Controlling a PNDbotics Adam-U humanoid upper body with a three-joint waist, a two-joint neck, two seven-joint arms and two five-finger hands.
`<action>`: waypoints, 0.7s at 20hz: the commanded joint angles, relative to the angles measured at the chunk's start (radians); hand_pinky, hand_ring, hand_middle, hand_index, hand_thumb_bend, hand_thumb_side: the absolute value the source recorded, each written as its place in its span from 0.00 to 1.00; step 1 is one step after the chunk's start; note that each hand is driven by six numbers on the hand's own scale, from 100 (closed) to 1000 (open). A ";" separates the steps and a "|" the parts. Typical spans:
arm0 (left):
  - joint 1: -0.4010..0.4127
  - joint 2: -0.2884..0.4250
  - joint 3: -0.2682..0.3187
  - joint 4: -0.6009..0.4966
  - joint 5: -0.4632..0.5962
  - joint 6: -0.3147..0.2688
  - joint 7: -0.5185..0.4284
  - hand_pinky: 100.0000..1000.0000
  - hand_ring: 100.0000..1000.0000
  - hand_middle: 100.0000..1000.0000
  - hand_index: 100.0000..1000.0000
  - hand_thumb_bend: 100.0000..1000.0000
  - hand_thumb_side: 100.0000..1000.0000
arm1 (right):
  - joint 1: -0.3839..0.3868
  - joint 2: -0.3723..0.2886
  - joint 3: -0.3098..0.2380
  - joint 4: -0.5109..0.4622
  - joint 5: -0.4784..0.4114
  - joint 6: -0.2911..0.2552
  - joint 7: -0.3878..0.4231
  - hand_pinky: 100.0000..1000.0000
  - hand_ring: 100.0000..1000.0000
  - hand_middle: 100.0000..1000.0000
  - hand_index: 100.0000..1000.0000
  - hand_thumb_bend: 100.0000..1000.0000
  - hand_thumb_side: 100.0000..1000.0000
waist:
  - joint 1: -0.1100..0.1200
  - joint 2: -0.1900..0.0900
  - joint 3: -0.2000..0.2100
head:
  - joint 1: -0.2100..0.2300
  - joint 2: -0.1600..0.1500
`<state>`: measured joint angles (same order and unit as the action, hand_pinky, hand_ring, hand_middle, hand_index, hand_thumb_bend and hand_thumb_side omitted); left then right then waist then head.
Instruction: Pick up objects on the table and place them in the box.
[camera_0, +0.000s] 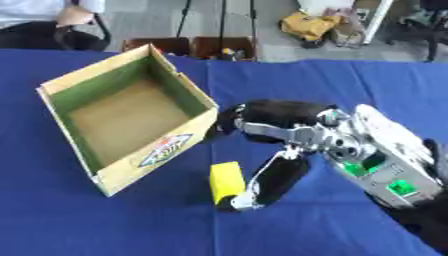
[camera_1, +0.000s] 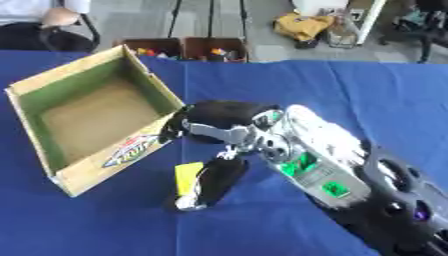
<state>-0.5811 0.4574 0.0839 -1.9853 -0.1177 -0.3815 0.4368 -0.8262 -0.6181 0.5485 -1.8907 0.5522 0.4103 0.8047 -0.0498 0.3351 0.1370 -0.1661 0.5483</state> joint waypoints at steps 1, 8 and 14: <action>-0.014 0.014 0.002 -0.015 0.003 0.002 -0.003 0.70 0.89 0.85 0.92 0.00 0.91 | -0.012 -0.004 -0.009 0.024 -0.027 0.109 0.102 0.72 0.83 0.79 0.86 0.42 0.21 | -0.010 -0.008 0.001 | -0.003 -0.010; -0.013 0.013 0.001 -0.015 0.004 0.003 -0.004 0.70 0.89 0.85 0.92 0.00 0.91 | -0.008 0.004 -0.007 0.070 -0.037 0.110 0.102 0.71 0.79 0.79 0.85 0.38 0.18 | -0.008 -0.005 0.004 | -0.006 -0.014; -0.012 0.011 0.001 -0.015 0.005 0.003 -0.003 0.69 0.89 0.85 0.92 0.00 0.91 | -0.005 0.018 -0.004 0.106 -0.052 0.110 0.102 0.69 0.77 0.79 0.85 0.42 0.17 | -0.008 -0.002 0.006 | -0.008 -0.015</action>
<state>-0.5811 0.4570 0.0838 -1.9853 -0.1151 -0.3795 0.4348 -0.8181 -0.5950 0.5499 -1.7854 0.5110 0.4123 0.8028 -0.0498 0.3352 0.1424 -0.1708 0.5430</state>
